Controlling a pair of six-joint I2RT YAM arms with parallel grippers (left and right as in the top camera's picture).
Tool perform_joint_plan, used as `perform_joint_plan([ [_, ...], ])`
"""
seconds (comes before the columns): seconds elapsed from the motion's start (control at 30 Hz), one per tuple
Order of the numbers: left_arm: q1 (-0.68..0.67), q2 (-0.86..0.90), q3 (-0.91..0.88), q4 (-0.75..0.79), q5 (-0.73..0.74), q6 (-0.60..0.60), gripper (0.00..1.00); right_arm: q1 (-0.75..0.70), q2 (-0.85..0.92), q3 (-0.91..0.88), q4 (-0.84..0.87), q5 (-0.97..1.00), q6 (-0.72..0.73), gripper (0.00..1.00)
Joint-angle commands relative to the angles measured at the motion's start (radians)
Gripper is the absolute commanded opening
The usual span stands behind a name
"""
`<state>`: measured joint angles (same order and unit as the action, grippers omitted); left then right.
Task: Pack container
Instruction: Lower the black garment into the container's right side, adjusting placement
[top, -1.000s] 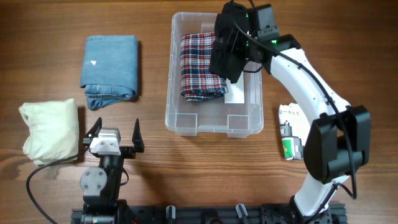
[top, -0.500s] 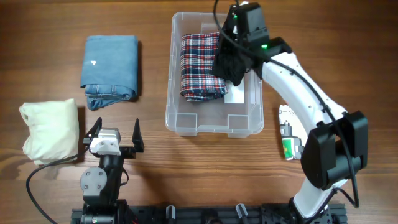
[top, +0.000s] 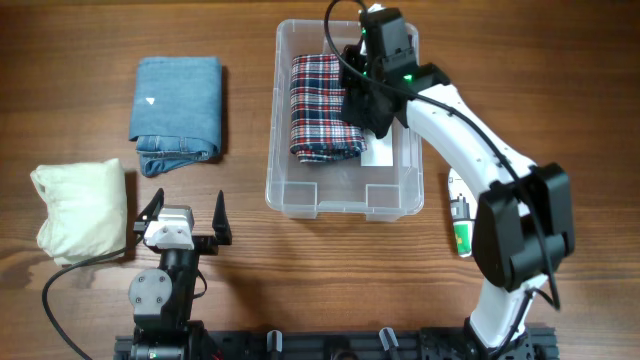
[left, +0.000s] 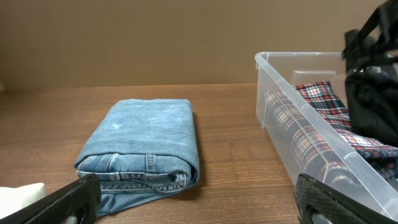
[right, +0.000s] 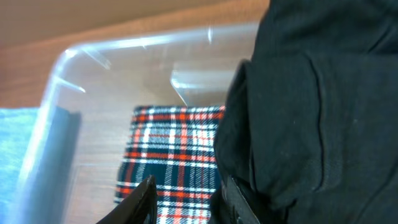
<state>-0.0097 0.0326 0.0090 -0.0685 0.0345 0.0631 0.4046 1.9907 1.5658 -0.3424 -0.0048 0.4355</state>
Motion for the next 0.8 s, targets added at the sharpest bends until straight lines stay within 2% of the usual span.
perform_joint_plan([
  [0.0, 0.008, -0.003, -0.003, -0.008, -0.002, 0.011, 1.00, 0.008, 0.065, 0.016, -0.014, -0.022, -0.050, 0.37],
  [0.2, 0.008, -0.003, -0.003, -0.008, -0.002, 0.011, 1.00, 0.011, 0.084, 0.016, -0.092, -0.003, -0.096, 0.37],
  [0.57, 0.008, -0.003, -0.003, -0.008, -0.002, 0.011, 1.00, 0.011, 0.073, 0.019, -0.275, 0.028, -0.095, 0.38],
  [0.77, 0.008, -0.003, -0.003, -0.008, -0.002, 0.011, 1.00, 0.011, -0.041, 0.045, -0.294, 0.035, -0.096, 0.38],
])
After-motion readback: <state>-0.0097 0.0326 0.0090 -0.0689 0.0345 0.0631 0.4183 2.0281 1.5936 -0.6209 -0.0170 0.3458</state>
